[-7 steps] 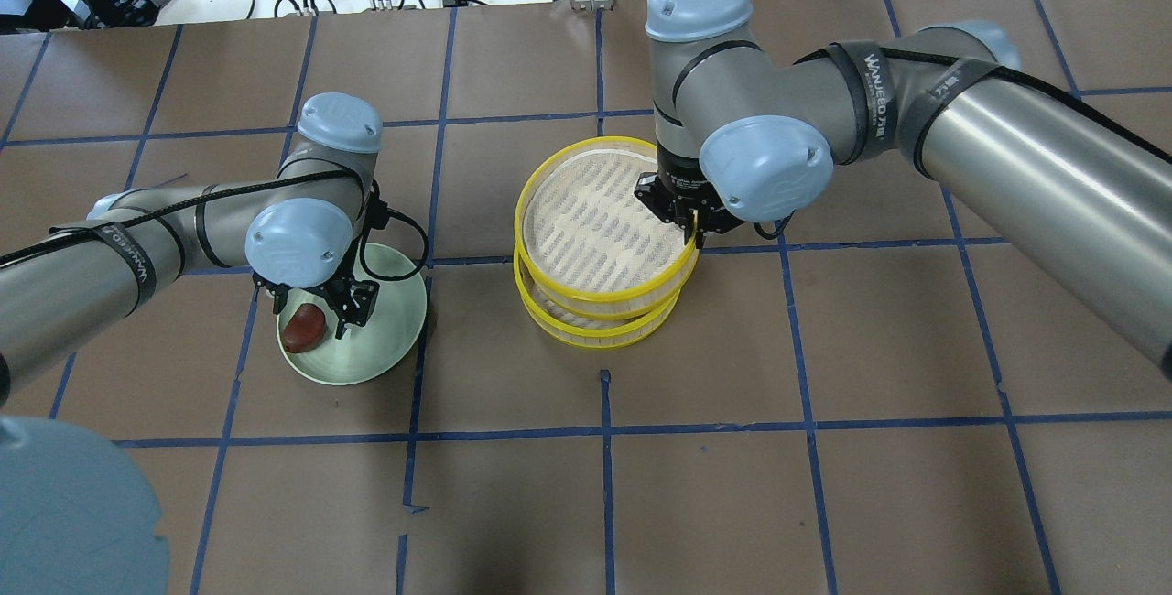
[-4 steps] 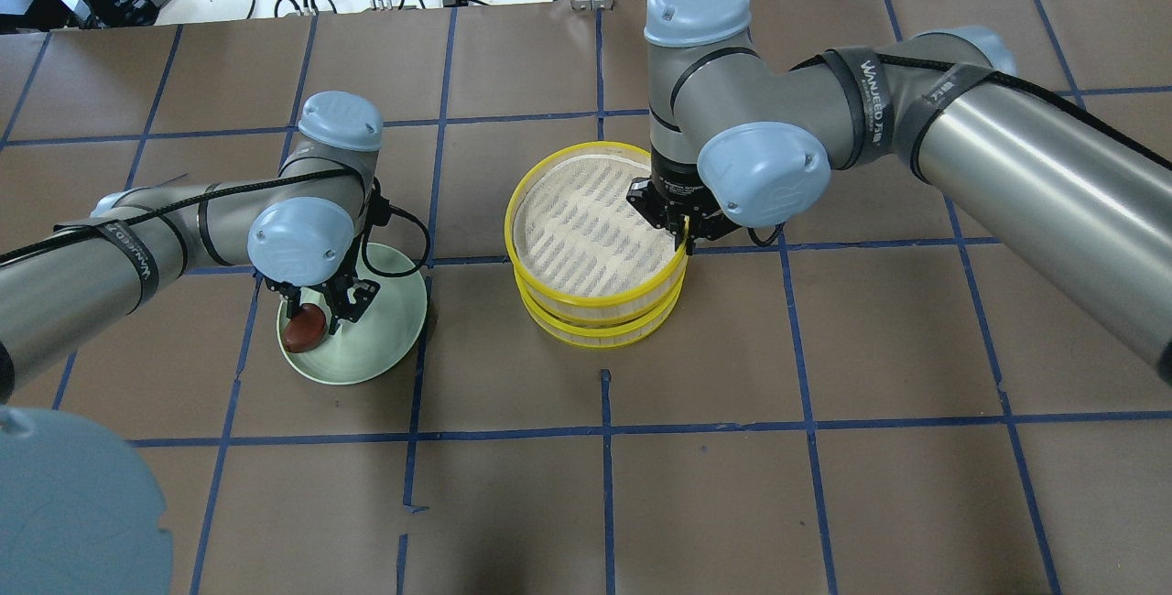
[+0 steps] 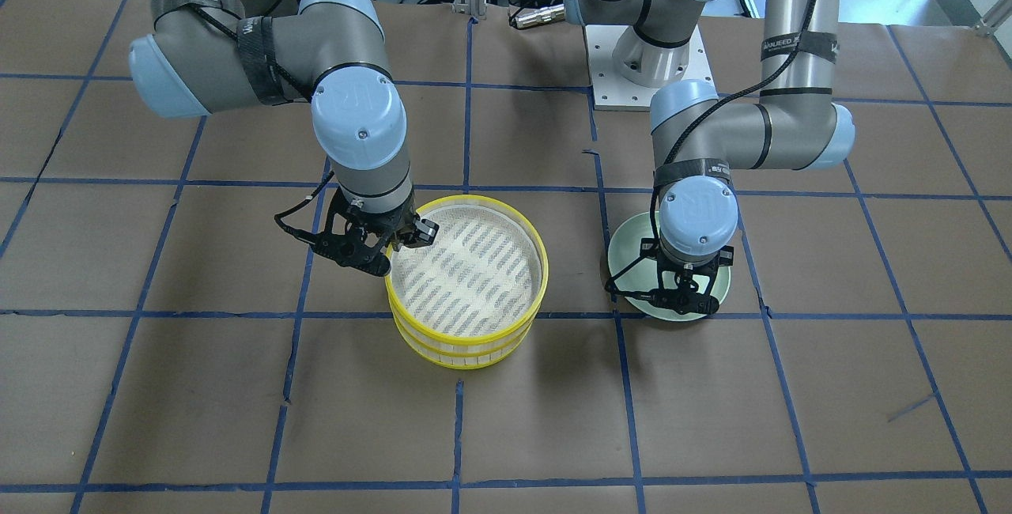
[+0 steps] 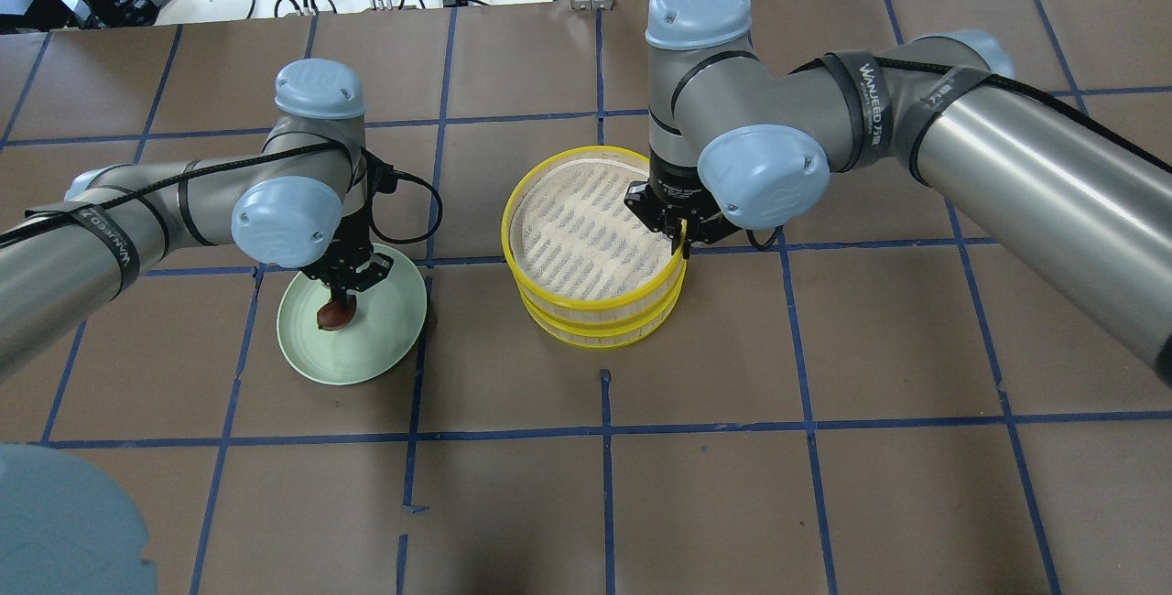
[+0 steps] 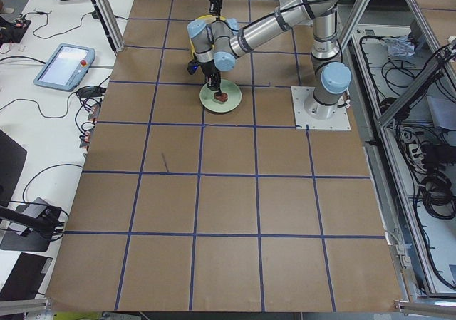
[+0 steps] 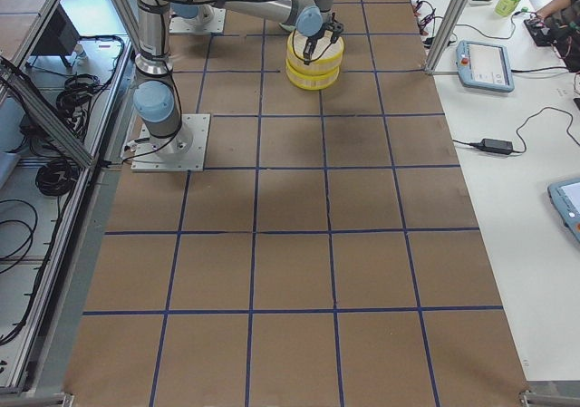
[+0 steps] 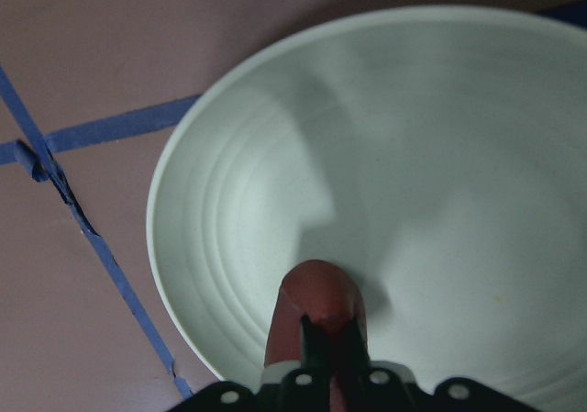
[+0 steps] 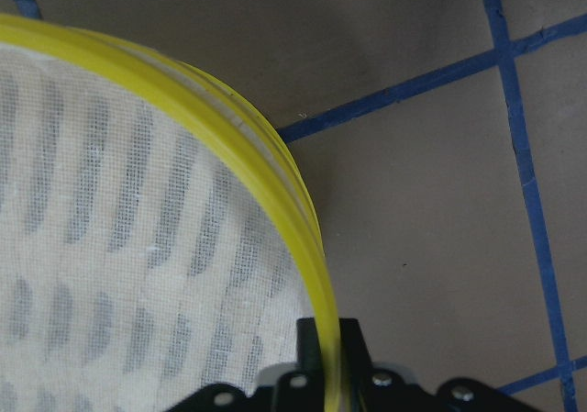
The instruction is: Stack buns with steamer
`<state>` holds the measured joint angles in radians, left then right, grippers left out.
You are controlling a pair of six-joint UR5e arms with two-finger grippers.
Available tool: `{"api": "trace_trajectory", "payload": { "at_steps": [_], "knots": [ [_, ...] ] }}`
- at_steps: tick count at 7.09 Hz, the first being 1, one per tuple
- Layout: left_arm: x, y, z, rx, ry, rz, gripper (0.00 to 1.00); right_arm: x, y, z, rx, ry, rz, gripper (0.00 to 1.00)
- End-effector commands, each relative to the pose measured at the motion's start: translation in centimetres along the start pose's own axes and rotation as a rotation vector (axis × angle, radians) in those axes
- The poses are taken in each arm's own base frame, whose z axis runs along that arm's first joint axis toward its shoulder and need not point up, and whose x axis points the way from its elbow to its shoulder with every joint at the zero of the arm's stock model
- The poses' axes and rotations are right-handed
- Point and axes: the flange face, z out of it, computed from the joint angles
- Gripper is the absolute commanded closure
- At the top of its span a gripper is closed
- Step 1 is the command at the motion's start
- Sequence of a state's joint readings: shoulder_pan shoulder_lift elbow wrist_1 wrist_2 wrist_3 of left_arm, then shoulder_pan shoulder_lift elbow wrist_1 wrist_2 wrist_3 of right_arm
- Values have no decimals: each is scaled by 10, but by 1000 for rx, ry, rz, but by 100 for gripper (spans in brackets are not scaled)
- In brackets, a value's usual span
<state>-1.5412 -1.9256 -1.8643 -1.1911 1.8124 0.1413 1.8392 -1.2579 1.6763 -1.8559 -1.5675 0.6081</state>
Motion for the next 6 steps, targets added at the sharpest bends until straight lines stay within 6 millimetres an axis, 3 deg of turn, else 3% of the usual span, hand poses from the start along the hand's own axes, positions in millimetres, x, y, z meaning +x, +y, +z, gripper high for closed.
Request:
{"api": "trace_trajectory", "payload": {
  "at_steps": [1, 2, 3, 4, 5, 6],
  "knots": [
    [13, -2, -28, 44, 248, -290, 85, 1, 0, 1, 0, 2, 2, 67],
    [10, -3, -38, 33, 308, -349, 85, 1, -1, 1, 0, 3, -1, 45],
    [-8, -10, -59, 8, 462, -441, 85, 2, -3, -6, 16, -4, -16, 13],
    [-38, -15, -78, -41, 586, -509, 85, 16, -18, -25, 42, -19, -100, 1],
    [-33, -16, -97, -133, 726, -624, 87, 56, -40, -62, 62, -40, -95, 1],
    [-17, -17, -107, -258, 903, -769, 87, 95, -39, -110, 54, -51, -135, 1]
  ]
}}
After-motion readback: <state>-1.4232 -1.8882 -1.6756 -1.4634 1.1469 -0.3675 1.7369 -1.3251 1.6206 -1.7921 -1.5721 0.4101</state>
